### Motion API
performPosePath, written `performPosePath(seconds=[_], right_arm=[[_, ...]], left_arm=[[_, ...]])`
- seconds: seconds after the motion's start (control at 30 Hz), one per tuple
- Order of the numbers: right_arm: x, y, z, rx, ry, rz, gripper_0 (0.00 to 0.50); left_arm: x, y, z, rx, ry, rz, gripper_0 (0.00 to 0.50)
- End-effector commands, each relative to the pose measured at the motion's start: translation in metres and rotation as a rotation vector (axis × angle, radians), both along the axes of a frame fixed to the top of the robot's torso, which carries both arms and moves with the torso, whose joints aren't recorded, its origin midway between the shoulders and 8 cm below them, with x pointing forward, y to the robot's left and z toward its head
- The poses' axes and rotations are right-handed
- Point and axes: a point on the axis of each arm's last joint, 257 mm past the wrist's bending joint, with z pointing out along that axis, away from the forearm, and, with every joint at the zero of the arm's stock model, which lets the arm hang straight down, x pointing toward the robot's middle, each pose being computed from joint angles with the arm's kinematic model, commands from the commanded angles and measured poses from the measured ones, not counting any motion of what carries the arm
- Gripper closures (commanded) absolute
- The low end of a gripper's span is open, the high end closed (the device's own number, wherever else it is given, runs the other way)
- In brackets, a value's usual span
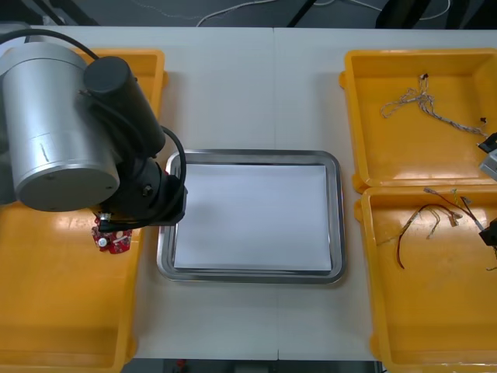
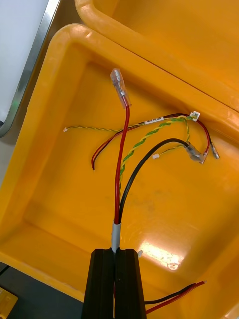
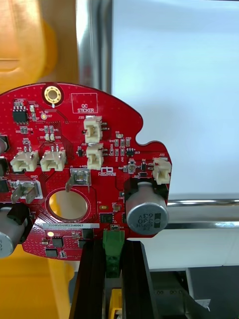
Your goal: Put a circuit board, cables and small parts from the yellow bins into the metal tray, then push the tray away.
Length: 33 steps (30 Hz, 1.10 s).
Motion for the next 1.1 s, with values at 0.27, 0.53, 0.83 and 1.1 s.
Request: performPosePath(seconds=[0.27, 0.53, 0.83, 1.1], right_arm=[[0.004, 0.008, 0.011, 0.026, -0.035, -0.018, 0.5], [0.004, 0.008, 0.011, 0.026, -0.035, -0.018, 0.5], [0.004, 0.008, 0.011, 0.026, -0.035, -0.018, 0.5], [0.004, 0.008, 0.011, 0.026, -0.035, -0.018, 0.5]], left_arm=[[0.006, -0.069, -0.015, -0.071, -0.061, -0.074, 0.5], [-0.005, -0.078, -0.04, -0.051, -0.053, -0.102, 0.5], [0.002, -0.08, -0.072, -0.015, -0.045, -0.092, 0.5], [-0.001, -0.089, -0.087, -0.025, -0.036, -0.105, 0.5]])
